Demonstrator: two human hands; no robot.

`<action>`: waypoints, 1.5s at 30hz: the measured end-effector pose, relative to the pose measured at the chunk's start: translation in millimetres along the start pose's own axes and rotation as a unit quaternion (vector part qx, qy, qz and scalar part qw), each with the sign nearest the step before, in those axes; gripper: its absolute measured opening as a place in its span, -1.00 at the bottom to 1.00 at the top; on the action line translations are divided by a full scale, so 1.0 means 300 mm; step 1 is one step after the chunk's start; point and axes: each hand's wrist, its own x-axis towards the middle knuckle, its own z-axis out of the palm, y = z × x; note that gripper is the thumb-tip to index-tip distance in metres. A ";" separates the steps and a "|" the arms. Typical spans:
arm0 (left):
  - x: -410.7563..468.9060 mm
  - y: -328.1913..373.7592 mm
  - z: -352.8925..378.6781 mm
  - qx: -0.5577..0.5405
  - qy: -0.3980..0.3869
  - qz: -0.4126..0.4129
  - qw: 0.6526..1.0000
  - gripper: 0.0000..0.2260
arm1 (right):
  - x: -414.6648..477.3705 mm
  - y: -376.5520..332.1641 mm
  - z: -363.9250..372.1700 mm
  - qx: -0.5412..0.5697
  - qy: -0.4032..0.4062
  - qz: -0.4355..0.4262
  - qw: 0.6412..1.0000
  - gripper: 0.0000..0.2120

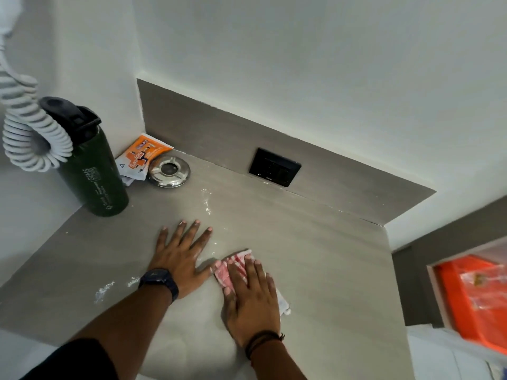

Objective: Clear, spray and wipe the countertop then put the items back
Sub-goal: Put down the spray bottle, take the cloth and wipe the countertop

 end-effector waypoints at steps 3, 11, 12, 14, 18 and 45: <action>-0.004 0.002 -0.007 -0.011 -0.003 0.004 1.000 -0.21 | -0.063 0.042 -0.016 0.005 0.016 0.029 0.999 -0.49; -0.011 0.006 -0.012 -0.020 -0.003 0.008 1.000 -0.13 | -0.055 0.261 -0.079 -0.012 0.031 0.166 0.986 -0.47; -0.010 0.006 -0.011 -0.020 -0.005 0.010 1.000 -0.13 | -0.025 0.284 -0.089 -0.017 0.032 0.178 0.983 -0.49; -0.006 0.003 -0.008 -0.021 -0.005 0.013 1.000 -0.13 | 0.045 0.313 -0.103 -0.024 0.035 0.200 0.979 -0.49; 0.003 0.002 0.004 -0.020 0.004 0.012 1.000 -0.13 | 0.173 0.319 -0.115 -0.038 0.037 0.209 0.976 -0.48; -0.017 0.012 0.012 0.002 0.036 -0.083 0.996 -0.24 | -0.147 0.164 -0.030 -0.005 0.000 0.009 1.000 -0.45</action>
